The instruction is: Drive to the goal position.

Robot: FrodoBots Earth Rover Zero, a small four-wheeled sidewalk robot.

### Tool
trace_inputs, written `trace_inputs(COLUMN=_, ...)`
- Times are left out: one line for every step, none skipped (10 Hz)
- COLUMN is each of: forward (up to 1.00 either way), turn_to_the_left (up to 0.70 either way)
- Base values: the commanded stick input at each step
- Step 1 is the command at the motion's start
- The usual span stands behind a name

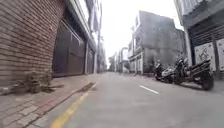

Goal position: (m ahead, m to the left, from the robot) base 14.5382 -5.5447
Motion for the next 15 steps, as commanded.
trace_inputs(forward=0.5, turn_to_the_left=0.0)
trace_inputs(forward=0.5, turn_to_the_left=0.0)
trace_inputs(forward=0.5, turn_to_the_left=0.0)
trace_inputs(forward=0.5, turn_to_the_left=0.0)
trace_inputs(forward=0.5, turn_to_the_left=0.0)
trace_inputs(forward=0.5, turn_to_the_left=0.0)
trace_inputs(forward=0.5, turn_to_the_left=0.0)
trace_inputs(forward=0.5, turn_to_the_left=0.0)
trace_inputs(forward=0.5, turn_to_the_left=0.0)
trace_inputs(forward=0.5, turn_to_the_left=0.0)
trace_inputs(forward=0.5, turn_to_the_left=0.0)
trace_inputs(forward=0.5, turn_to_the_left=0.0)
trace_inputs(forward=0.5, turn_to_the_left=0.0)
trace_inputs(forward=0.5, turn_to_the_left=0.04)
trace_inputs(forward=0.5, turn_to_the_left=0.27)
